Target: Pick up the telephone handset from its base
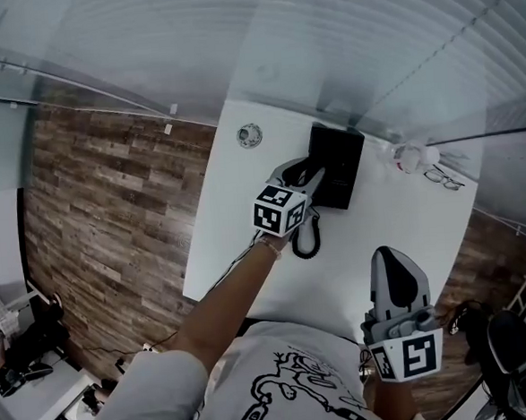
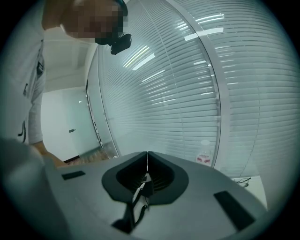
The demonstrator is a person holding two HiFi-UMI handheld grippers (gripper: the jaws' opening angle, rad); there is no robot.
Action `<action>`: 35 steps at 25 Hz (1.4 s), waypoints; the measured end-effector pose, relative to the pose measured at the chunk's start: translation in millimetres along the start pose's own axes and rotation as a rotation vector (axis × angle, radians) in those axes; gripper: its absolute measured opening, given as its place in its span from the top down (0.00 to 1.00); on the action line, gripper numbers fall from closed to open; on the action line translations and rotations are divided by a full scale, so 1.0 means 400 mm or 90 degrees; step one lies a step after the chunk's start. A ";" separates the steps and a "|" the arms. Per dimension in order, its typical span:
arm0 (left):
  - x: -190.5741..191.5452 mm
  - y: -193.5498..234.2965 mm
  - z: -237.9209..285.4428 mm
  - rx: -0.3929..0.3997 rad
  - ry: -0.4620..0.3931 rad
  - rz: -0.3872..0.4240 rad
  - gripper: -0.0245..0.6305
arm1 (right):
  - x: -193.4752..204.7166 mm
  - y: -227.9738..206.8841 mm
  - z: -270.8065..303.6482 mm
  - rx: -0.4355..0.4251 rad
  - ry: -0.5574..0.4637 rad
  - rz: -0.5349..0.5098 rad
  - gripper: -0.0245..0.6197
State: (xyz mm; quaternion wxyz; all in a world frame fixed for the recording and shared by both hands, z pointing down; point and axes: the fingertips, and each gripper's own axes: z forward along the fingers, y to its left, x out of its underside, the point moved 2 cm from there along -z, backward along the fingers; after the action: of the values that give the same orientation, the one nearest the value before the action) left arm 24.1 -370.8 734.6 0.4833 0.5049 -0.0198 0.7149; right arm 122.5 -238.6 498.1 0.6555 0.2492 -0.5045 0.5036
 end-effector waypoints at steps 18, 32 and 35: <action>-0.137 -0.137 -0.215 0.005 -0.100 -0.028 0.86 | -0.079 0.004 -0.124 0.021 -0.063 -0.022 0.95; -0.266 -0.446 -0.576 0.077 -0.248 0.026 0.85 | -0.171 0.085 -0.318 0.034 -0.135 -0.075 0.95; -0.288 -0.496 -0.648 0.095 -0.278 0.044 0.86 | -0.194 0.111 -0.354 0.033 -0.153 -0.089 0.95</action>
State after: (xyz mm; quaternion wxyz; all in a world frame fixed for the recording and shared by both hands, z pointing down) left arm -14.2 -208.7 431.2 0.4039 0.6809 -0.0884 0.6045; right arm 141.5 -135.7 367.5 0.6172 0.3590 -0.5477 0.4361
